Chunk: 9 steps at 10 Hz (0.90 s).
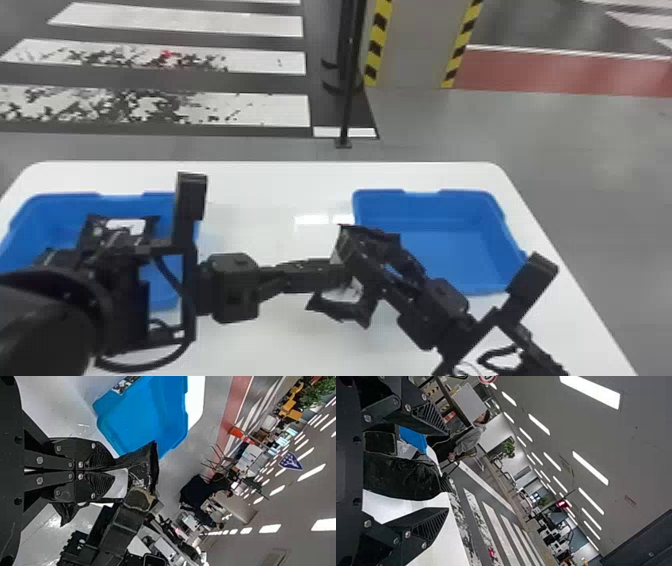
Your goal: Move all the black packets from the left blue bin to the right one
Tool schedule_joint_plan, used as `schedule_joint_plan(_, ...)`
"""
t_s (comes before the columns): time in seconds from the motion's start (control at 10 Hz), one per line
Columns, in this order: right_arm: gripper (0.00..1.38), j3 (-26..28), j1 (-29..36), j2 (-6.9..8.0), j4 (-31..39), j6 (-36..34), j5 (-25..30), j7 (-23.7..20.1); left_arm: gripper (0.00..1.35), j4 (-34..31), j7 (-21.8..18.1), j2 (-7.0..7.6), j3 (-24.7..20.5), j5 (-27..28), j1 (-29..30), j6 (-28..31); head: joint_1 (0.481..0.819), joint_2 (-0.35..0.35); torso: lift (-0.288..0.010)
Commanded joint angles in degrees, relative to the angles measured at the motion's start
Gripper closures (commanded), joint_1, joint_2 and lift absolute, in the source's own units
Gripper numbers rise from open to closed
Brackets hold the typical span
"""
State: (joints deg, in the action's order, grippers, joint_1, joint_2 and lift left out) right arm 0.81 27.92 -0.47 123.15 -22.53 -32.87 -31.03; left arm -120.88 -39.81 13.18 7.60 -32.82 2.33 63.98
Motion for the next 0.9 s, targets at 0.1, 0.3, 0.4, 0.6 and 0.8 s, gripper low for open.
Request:
schedule_joint_plan(0.1,1.15,0.7,0.1,-0.05,1.4,-2.5,1.1,0.3,1.21,0.0,0.1,-0.09,-0.3,-0.1,0.1,-0.1,0.695,-0.129,-0.139)
schedule_joint_plan(0.3,1.22,0.7,0.5,-0.05,1.5,-2.8,0.7,0.4,1.21,0.0,0.2,-0.17,-0.6,-0.3,0.2,-0.4,0.695,-0.126,-0.139)
schedule_joint_plan(0.4,1.22,0.7,0.5,-0.05,1.5,-2.8,0.3,0.3,1.21,0.0,0.3,-0.26,-0.7,-0.5,0.3,-0.6,0.695,-0.125,-0.139)
schedule_joint_plan(0.6,1.22,1.5,-0.4,-0.05,0.7,-2.8,-0.4,0.4,0.90,0.2,1.1,-0.44,-1.7,-2.6,1.9,-0.6,0.695,-0.124,-0.139)
schedule_joint_plan(0.8,1.22,3.6,-3.6,-1.02,-1.6,-2.8,0.0,0.5,0.12,0.0,1.1,-1.14,-5.0,-3.4,5.3,-1.5,0.695,-0.129,-0.139)
